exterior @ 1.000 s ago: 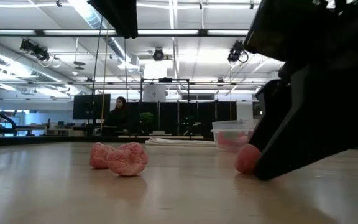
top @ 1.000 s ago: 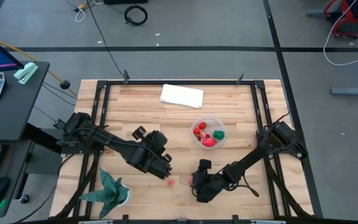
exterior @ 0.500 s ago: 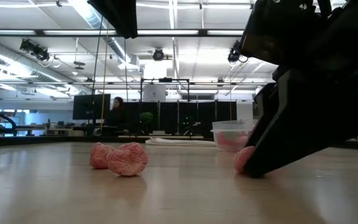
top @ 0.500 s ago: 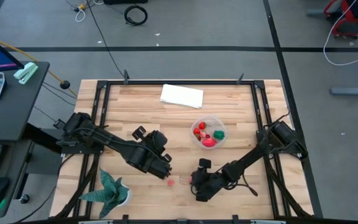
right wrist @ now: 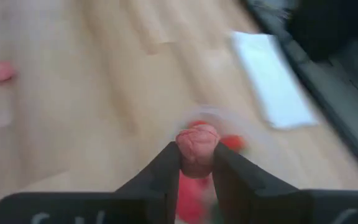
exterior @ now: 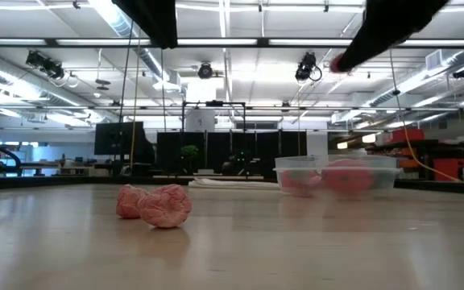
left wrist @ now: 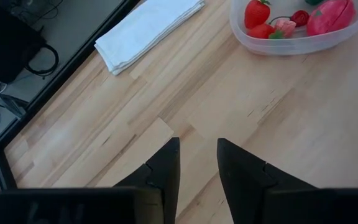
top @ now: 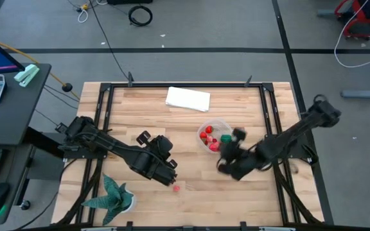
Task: Pick and placing Produce into tupperware
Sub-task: Put the bottom right pink peach into the transparent bin, then put the top pink peach into the transparent bin, then put the pink peach into the transparent bin
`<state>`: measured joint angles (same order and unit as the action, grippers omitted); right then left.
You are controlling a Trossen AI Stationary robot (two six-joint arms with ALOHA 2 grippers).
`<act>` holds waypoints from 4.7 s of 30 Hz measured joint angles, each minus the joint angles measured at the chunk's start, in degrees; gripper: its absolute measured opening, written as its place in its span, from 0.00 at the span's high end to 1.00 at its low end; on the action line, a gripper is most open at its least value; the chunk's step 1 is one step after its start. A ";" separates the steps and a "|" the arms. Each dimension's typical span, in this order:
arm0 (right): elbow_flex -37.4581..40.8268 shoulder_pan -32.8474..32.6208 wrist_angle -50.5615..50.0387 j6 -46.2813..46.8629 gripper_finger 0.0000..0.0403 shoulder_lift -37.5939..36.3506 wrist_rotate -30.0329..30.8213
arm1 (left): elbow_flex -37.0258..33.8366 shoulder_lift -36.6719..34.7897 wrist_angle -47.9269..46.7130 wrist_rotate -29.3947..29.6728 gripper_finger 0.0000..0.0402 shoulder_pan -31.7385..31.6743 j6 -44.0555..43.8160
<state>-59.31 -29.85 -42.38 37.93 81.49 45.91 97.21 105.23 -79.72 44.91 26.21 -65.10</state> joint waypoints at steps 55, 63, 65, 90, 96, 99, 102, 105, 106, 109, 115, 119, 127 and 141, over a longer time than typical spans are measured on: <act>22.03 3.50 21.19 -2.01 0.53 -11.91 -14.47 | -0.24 13.61 17.70 -24.39 0.47 4.71 7.23; 22.03 6.02 21.21 -3.56 0.53 -11.91 -14.40 | -0.26 15.70 18.56 -29.65 0.40 4.30 5.48; 22.03 6.43 21.27 -3.59 0.53 -11.93 -14.43 | -0.24 16.11 19.09 -30.12 0.40 4.56 5.37; 21.86 6.58 21.91 -3.26 0.53 -12.52 -14.50 | -0.24 21.08 19.37 -31.70 0.42 2.77 5.92; 21.86 6.58 22.11 -3.21 0.53 -12.52 -14.49 | -0.26 21.77 19.41 -32.31 0.44 2.72 5.93; 21.86 6.58 22.28 -3.19 0.53 -12.52 -14.51 | -0.26 21.77 19.44 -32.49 0.49 2.42 6.13; 21.86 6.58 22.34 -3.21 0.53 -12.52 -14.50 | -0.26 21.79 19.43 -32.52 0.58 2.06 7.43; 21.86 6.58 22.36 -3.40 0.53 -12.52 -14.49 | -0.26 21.81 19.19 -32.26 0.71 1.63 8.89; 21.86 6.58 22.34 -3.44 0.53 -12.52 -14.51 | -0.22 21.81 19.22 -32.00 0.76 1.43 9.15; 21.86 6.58 22.33 -3.48 0.53 -12.52 -14.49 | 1.46 21.86 16.92 -28.78 0.90 0.61 9.91; 21.86 6.58 22.35 -3.54 0.53 -12.52 -14.47 | 8.54 21.79 12.23 -12.34 0.94 -3.06 13.85; 21.86 6.58 22.33 -4.56 0.53 -12.56 -14.44 | 13.04 21.76 15.31 -0.20 0.92 -7.64 14.98; 17.25 5.40 11.41 2.09 0.53 -18.29 -19.85 | 13.46 22.21 39.94 -8.44 0.95 -18.67 35.03; 17.09 -3.19 5.57 7.02 0.53 -24.94 -12.87 | 12.92 23.28 46.10 -26.67 0.56 -23.30 44.73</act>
<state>-42.22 -33.04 -36.81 44.95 56.55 33.04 110.13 128.51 -33.62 18.24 2.91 -20.37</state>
